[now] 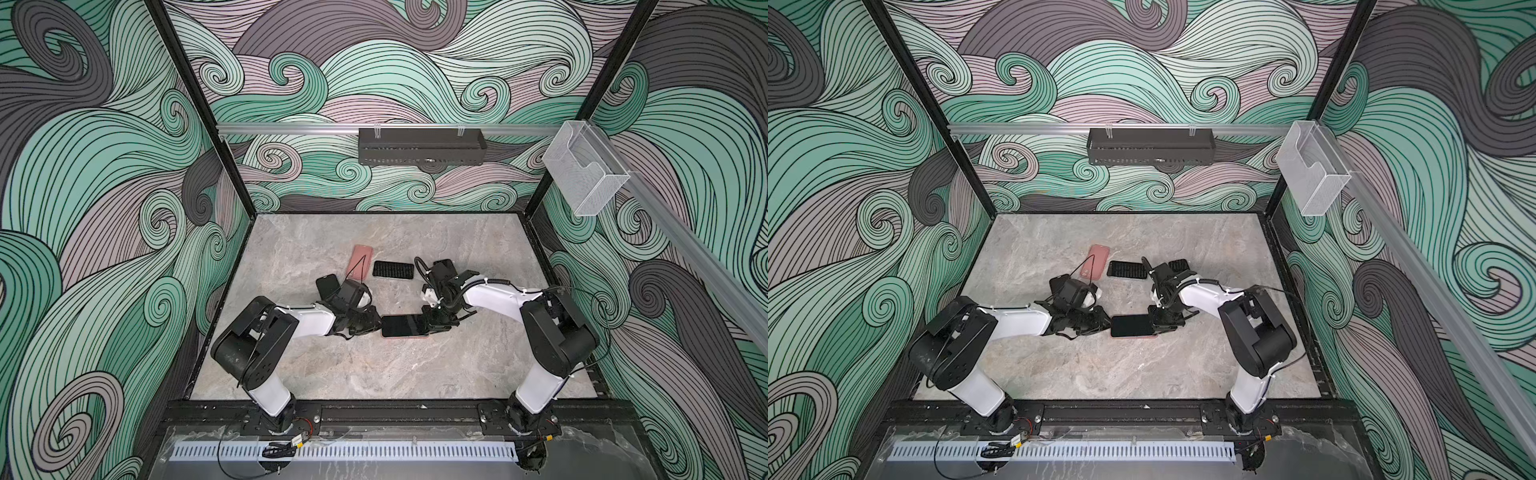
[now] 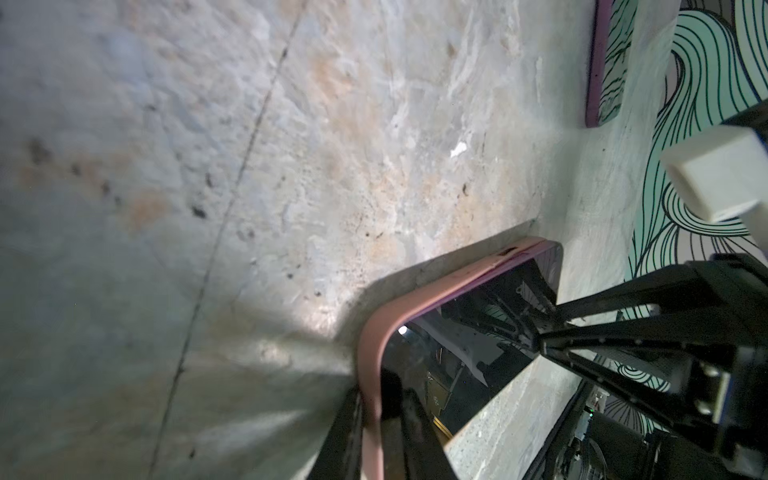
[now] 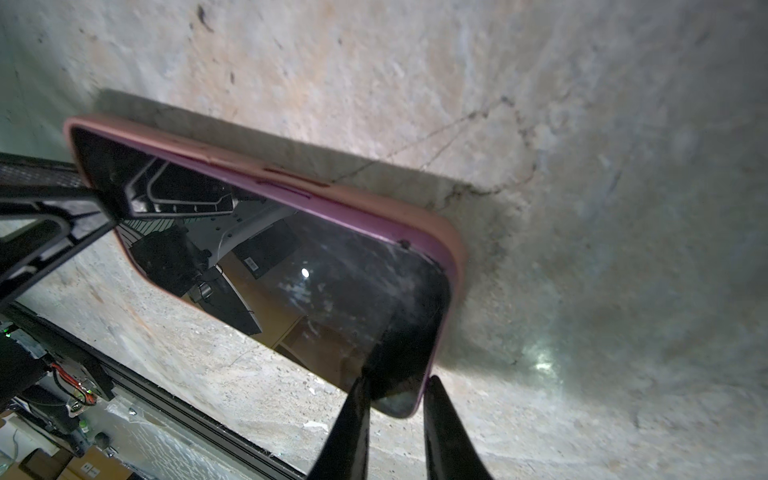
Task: Put the phone into the phone case
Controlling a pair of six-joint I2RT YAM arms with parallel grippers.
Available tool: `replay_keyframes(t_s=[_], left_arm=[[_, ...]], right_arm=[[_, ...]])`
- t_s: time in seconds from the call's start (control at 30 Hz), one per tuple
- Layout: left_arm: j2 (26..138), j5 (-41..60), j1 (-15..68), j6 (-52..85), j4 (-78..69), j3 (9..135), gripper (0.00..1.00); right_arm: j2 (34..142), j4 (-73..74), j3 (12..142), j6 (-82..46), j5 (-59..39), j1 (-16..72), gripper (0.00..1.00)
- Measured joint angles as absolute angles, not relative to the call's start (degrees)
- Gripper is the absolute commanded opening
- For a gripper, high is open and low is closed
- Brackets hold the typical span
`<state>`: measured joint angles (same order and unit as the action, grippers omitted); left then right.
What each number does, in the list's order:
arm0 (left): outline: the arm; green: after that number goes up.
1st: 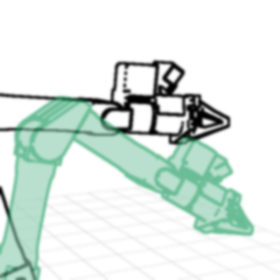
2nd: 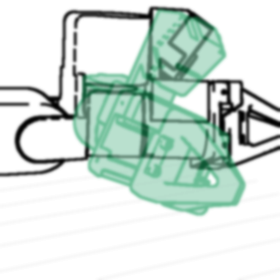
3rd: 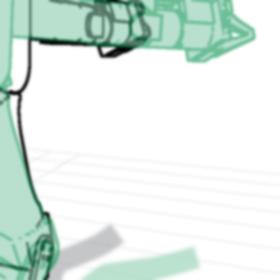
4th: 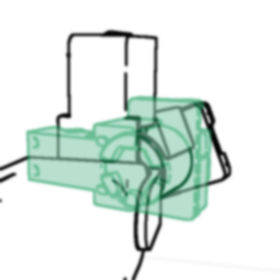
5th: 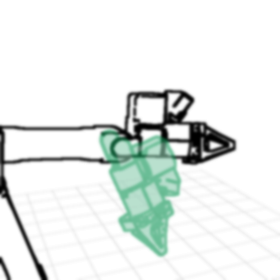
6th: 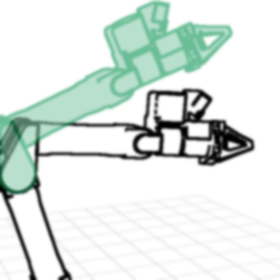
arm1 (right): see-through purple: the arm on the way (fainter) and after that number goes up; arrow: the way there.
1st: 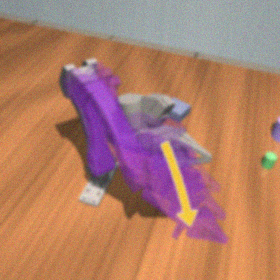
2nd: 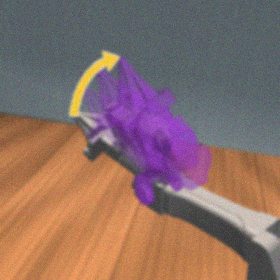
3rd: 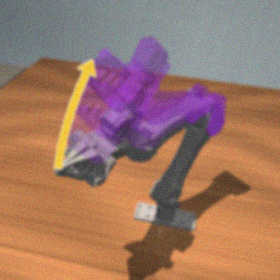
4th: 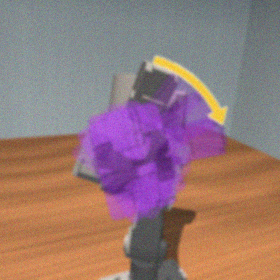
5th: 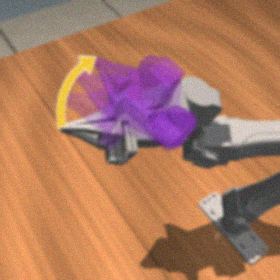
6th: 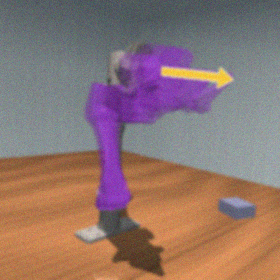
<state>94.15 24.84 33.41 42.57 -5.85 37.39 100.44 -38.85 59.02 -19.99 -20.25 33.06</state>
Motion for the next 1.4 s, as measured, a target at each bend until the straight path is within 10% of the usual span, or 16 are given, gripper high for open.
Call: replay_keyframes(t_s=[1.4], left_arm=[[93.9, 24.0, 33.5, 42.5, -5.0, 37.4, 0.20]], right_arm=[[102.1, -40.9, 60.4, -21.9, -16.6, 34.9, 0.15]])
